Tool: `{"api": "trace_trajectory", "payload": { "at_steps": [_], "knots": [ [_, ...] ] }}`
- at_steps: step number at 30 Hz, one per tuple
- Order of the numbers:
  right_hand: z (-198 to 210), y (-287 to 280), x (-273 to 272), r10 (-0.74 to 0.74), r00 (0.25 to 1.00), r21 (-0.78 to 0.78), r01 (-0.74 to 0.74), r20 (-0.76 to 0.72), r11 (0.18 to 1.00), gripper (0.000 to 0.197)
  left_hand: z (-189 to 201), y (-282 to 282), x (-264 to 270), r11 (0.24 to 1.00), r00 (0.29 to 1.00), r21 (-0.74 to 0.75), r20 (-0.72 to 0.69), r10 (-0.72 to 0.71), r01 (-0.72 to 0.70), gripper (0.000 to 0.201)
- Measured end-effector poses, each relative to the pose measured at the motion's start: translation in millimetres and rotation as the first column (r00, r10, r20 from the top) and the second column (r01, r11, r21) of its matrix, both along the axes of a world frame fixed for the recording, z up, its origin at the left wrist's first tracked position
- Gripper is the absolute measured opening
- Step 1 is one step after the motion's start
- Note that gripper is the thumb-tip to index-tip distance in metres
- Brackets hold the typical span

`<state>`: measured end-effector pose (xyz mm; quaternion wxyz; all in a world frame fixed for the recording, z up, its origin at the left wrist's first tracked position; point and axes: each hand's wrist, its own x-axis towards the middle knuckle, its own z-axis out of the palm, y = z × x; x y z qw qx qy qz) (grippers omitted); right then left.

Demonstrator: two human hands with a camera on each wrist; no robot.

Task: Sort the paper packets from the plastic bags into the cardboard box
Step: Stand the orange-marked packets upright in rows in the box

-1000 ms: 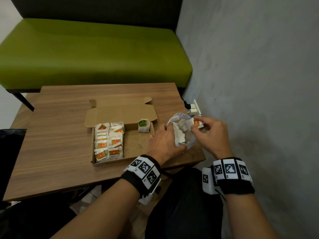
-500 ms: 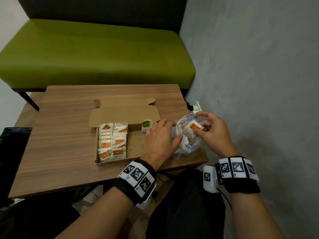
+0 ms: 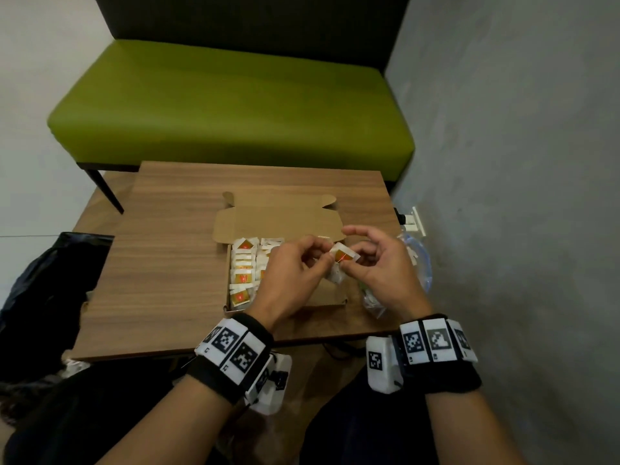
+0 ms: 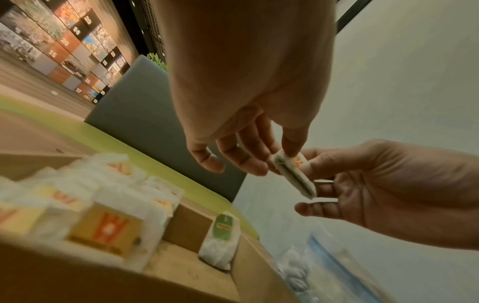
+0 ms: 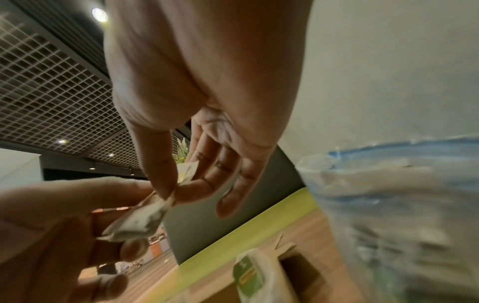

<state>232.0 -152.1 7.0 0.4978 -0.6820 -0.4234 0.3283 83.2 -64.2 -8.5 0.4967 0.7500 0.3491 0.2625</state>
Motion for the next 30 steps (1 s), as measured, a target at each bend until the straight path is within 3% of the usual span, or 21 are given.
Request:
{"api": "trace_trajectory", "payload": {
  "at_steps": [5, 11, 14, 19, 23, 30],
  "knots": [
    [-0.3, 23.6, -27.4, -0.01, 0.997, 0.023, 0.012, -0.077, 1.0, 0.048, -0.3, 20.0, -29.0, 0.999, 0.998, -0.014, 0.024, 0.051, -0.051, 0.007],
    [-16.2, 51.9, -64.6, 0.057, 0.998, -0.079, -0.058, -0.017, 0.995, 0.002, -1.1, 38.7, -71.1, 0.978, 0.986, -0.157, 0.072, 0.151, -0.138, 0.008],
    [-21.6, 58.9, -77.8, 0.083, 0.994, -0.098, -0.076, 0.075, 0.992, 0.012, -9.4, 46.4, -88.7, 0.974, 0.987, -0.158, -0.004, 0.163, -0.162, 0.006],
    [-30.5, 56.9, -74.1, 0.147, 0.964, -0.205, -0.101, 0.222, 0.974, 0.01, -25.2, 61.0, -115.8, 0.98, 0.95, 0.029, -0.242, 0.198, -0.197, 0.008],
    [-35.4, 51.0, -68.4, 0.208, 0.947, -0.282, -0.136, 0.244, 0.95, 0.006, -31.4, 63.8, -124.0, 0.969, 0.821, 0.245, -0.551, 0.152, -0.015, 0.015],
    [-47.7, 54.9, -95.3, 0.243, 0.871, -0.344, -0.092, 0.428, 0.935, 0.011, -31.1, 56.7, -105.3, 0.909, 0.764, 0.394, -0.627, 0.155, 0.138, 0.025]
  ]
}}
